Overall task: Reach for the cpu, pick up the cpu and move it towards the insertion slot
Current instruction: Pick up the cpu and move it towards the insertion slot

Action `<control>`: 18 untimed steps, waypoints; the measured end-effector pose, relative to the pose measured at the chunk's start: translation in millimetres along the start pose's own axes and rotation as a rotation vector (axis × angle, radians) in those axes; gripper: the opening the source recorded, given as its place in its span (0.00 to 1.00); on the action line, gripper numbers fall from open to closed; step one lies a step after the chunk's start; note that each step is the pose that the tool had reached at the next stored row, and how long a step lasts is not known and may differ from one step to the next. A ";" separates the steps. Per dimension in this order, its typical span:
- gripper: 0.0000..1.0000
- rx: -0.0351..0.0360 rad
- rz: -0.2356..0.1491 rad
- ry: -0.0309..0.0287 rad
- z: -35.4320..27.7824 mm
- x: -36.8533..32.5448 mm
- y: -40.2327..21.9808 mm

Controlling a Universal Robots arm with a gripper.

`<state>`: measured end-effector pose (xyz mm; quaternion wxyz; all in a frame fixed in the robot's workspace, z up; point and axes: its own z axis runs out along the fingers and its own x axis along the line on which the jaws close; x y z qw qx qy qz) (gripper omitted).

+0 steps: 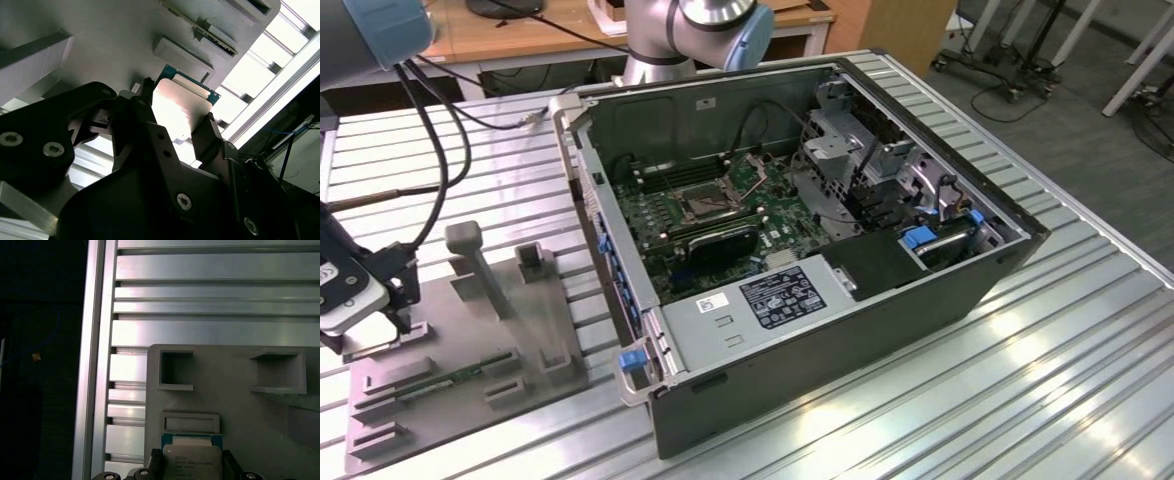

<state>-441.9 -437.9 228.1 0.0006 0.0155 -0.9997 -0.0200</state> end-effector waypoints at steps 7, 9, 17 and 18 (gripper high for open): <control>0.55 0.0000 0.000 0.0000 -1.7 0.0 0.1; 0.55 -0.0002 0.000 -0.0003 -1.8 0.0 0.1; 0.55 0.0000 0.000 0.0001 -4.6 0.0 0.2; 0.55 0.0001 0.000 0.0001 -5.5 0.0 0.2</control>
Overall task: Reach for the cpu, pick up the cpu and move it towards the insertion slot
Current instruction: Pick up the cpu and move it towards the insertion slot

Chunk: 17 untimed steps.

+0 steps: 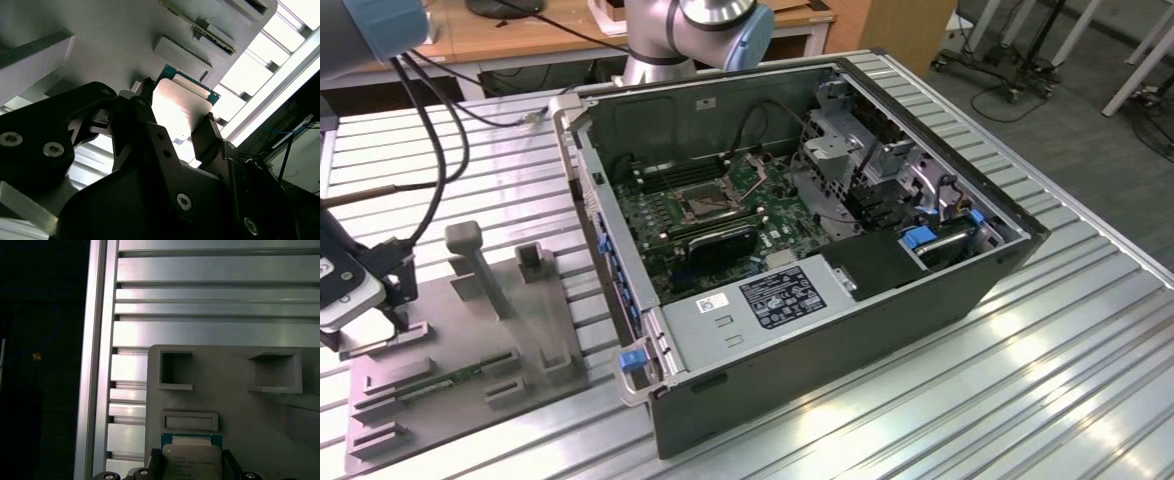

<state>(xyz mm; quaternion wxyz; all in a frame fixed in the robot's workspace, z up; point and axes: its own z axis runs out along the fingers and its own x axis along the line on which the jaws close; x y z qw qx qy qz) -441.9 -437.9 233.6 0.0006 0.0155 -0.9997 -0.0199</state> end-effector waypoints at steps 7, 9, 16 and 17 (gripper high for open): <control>0.55 -0.0001 0.000 -0.0001 -7.0 0.0 0.3; 0.55 -0.0001 0.000 -0.0001 -8.9 0.0 0.3; 0.55 0.0000 0.000 0.0000 -15.4 0.0 0.6; 0.55 -0.0001 0.000 -0.0001 -16.4 0.0 0.7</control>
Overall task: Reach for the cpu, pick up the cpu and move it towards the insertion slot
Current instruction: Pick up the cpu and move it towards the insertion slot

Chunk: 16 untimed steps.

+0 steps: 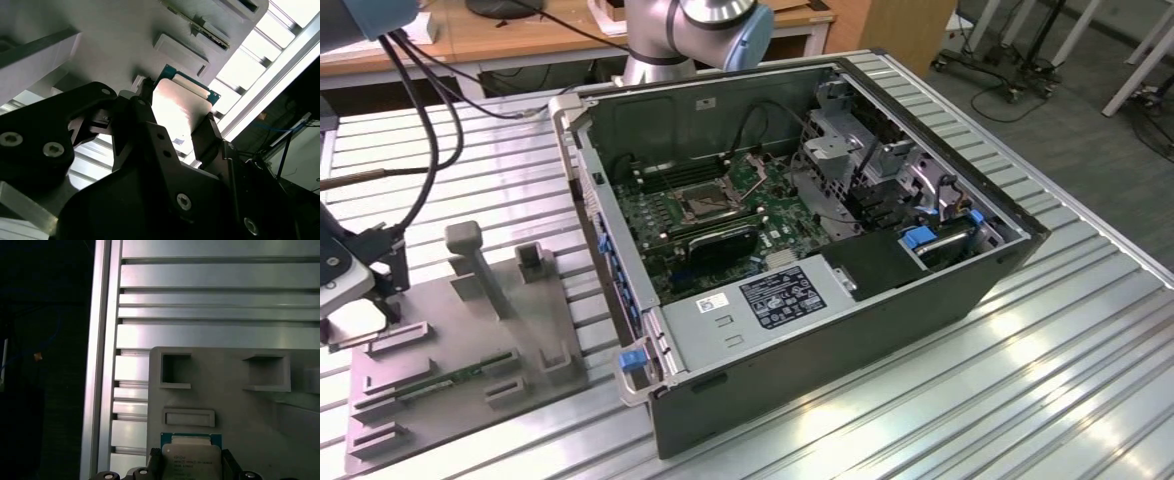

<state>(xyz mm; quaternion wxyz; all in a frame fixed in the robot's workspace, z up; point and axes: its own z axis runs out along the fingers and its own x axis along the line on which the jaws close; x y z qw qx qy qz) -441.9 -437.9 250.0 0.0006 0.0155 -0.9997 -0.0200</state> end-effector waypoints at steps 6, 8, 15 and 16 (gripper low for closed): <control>0.55 0.0000 0.000 0.0000 -6.2 0.0 0.2; 0.55 0.0000 0.000 -0.0001 -8.0 0.0 0.3; 0.55 -0.0001 0.000 -0.0002 -13.7 0.0 0.6; 0.55 -0.0001 0.000 -0.0001 -14.2 0.0 0.6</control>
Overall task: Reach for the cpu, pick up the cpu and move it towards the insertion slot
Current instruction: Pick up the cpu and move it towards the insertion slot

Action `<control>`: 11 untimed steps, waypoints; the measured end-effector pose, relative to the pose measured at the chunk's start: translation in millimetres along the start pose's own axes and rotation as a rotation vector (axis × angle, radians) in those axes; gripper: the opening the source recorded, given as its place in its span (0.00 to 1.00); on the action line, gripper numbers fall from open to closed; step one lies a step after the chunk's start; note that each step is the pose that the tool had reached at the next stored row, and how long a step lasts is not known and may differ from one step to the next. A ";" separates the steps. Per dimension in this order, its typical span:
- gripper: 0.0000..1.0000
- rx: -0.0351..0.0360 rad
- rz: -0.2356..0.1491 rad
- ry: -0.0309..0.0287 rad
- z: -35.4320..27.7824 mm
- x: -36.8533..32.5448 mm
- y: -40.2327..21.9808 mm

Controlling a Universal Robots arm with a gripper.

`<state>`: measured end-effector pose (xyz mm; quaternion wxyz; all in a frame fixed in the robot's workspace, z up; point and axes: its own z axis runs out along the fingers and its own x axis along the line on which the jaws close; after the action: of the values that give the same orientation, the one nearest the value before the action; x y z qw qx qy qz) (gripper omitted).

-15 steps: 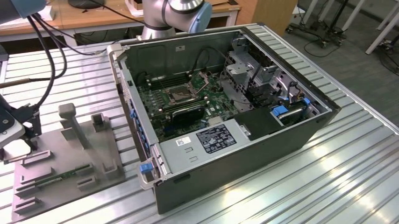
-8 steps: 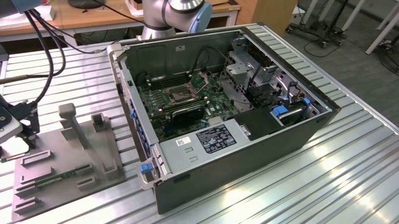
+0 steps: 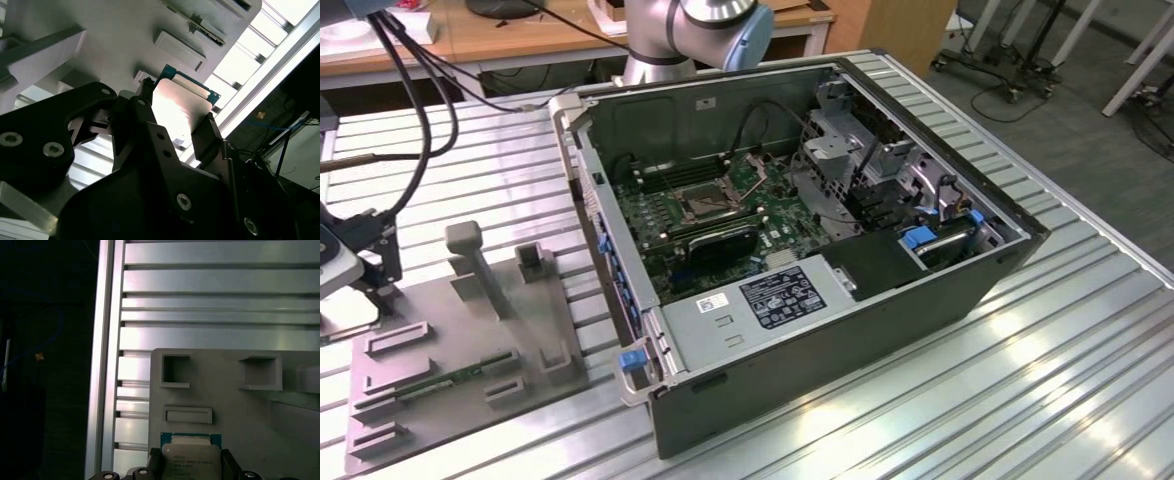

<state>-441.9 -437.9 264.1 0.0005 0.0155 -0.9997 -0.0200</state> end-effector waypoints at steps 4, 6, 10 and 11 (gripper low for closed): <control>0.55 -0.0001 0.000 -0.0001 -1.8 0.0 0.1; 0.55 0.0001 0.000 0.0002 -2.6 0.0 0.1; 0.55 0.0004 0.000 0.0000 -3.2 0.0 0.1; 0.55 0.0008 0.000 0.0002 -3.3 0.0 0.1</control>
<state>-441.9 -437.9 267.5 0.0006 0.0155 -0.9997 -0.0196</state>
